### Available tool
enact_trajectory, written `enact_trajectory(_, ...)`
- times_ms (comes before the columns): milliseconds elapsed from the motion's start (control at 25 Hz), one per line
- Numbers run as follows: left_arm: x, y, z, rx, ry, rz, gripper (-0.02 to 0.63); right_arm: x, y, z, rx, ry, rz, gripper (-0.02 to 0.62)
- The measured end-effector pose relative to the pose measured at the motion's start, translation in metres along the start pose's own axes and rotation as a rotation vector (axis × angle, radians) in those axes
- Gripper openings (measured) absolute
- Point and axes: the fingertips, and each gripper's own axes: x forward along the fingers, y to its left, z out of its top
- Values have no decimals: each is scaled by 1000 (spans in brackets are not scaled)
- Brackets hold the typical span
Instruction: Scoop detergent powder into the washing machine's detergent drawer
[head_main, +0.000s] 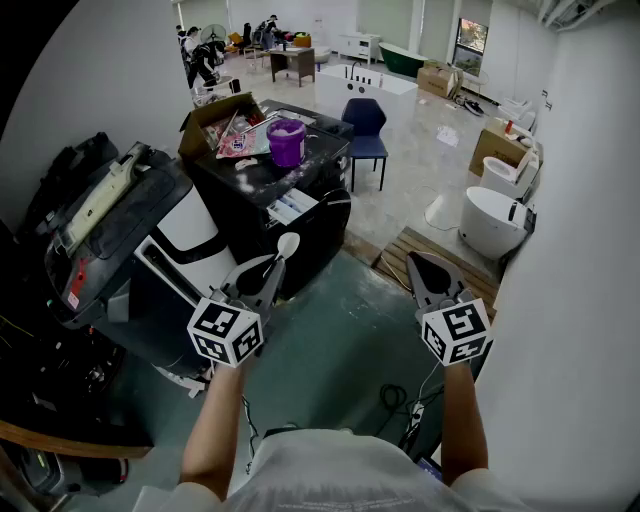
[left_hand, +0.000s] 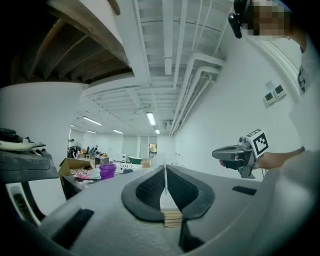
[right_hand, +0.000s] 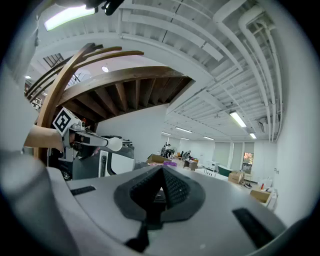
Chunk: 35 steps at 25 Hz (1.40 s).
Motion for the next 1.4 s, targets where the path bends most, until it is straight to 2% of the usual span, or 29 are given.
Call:
enact_trajectory(360, 22, -26, -13, -10, 19, 40, 15, -21, -39, -22, 69, -20, 22, 5)
enact_trajectory(680, 40, -5, -20, -19, 31, 66, 15, 0, -57, -31, 99, -25, 31, 6)
enact_trajectory(960, 83, 51, -21, -28, 10, 70, 15, 66, -67, -35, 70, -12, 48, 6)
enact_trajectory(1400, 183, 200, -16, -27, 21, 54, 15, 240, -98, -18, 58, 1, 18, 6)
